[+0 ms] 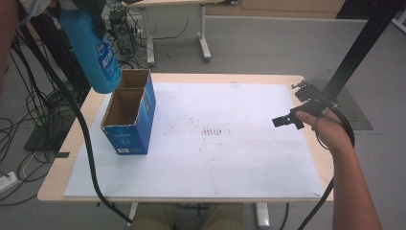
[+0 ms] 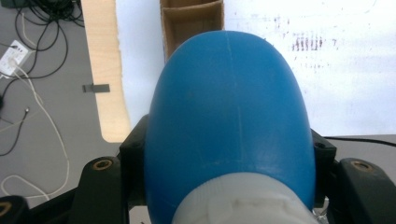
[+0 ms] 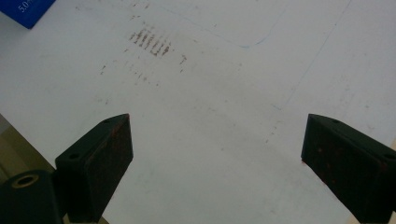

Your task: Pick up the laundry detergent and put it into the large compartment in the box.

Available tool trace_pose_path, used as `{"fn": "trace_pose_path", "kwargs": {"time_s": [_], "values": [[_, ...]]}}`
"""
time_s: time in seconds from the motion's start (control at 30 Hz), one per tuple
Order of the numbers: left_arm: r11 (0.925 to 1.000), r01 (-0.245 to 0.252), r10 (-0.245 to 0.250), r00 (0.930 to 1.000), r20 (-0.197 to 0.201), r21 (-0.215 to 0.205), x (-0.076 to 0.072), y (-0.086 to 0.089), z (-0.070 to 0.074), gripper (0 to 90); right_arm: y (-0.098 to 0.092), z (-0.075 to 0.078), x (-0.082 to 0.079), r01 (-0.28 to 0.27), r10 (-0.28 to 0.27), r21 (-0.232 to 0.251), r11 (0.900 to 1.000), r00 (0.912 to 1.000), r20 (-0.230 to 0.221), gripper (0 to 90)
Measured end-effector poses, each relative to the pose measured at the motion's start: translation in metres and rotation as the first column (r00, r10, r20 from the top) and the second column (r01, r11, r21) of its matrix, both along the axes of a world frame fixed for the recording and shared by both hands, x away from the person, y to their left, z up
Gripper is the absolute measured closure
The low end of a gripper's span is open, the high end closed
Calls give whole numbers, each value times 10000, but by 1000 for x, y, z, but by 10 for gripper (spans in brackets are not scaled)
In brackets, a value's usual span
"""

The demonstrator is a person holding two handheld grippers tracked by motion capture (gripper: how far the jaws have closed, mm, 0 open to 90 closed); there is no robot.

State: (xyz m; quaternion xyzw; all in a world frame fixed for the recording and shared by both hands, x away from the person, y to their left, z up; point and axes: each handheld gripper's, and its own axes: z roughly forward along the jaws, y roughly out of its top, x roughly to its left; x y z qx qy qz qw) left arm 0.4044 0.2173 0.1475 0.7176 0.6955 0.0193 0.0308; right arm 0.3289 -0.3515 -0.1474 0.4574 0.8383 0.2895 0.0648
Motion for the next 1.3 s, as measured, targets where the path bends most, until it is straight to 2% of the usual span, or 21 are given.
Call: {"fn": "trace_pose_path", "kwargs": {"time_s": [0.27, 0.47, 0.7, 0.87, 1.3], "values": [[9997, -223, 222, 9996, 163, 67, -1, 9, -1, 383, 0, -3, 1, 6, -6, 13, 10000, 10000, -28, 88], [9997, -240, 239, 9997, 87, 86, 3, 13, -8, 383, 4, -4, 4, -40, 40, 16, 10000, 10000, -34, 88], [9997, -218, 219, 9996, -159, 94, 13, 15, -24, 383, 5, -6, 4, -59, 59, 35, 10000, 10000, -48, 88], [9996, -241, 240, 9997, 30, 141, 15, 18, -34, 383, 4, -7, 3, -8, 8, 26, 10000, 10000, -82, 88], [9995, -258, 256, 9996, 69, 204, 26, 22, -65, 383, 4, -10, 4, 56, -55, 53, 10000, 9999, -143, 88]]}}
